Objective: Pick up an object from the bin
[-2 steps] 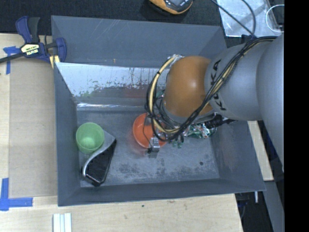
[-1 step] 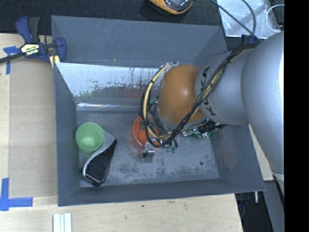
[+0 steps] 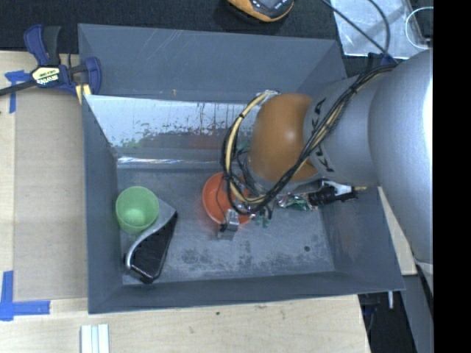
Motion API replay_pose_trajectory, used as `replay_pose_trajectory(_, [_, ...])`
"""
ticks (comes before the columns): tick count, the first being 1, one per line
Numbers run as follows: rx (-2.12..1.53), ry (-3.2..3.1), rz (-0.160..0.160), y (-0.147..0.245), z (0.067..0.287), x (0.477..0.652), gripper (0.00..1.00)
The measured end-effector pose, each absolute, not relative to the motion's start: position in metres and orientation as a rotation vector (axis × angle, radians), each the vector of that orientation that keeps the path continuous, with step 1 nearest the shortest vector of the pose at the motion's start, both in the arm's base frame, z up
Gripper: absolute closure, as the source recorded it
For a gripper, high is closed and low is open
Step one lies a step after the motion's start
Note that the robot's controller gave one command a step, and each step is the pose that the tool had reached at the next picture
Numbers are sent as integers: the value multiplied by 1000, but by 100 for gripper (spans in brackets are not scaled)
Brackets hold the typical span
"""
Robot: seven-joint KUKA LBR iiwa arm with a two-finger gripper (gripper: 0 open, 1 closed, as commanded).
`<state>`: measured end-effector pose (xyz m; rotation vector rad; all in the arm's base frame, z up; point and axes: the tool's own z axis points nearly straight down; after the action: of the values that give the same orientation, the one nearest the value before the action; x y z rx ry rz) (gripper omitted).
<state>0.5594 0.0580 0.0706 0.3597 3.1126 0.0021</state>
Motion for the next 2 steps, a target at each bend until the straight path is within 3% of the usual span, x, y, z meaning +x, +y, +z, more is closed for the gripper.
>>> replay_pose_trajectory(1, [184, 3130, 1, 69, 71, 554, 0])
replay_pose_trajectory(2, [358, 3107, 4, 58, 71, 561, 100])
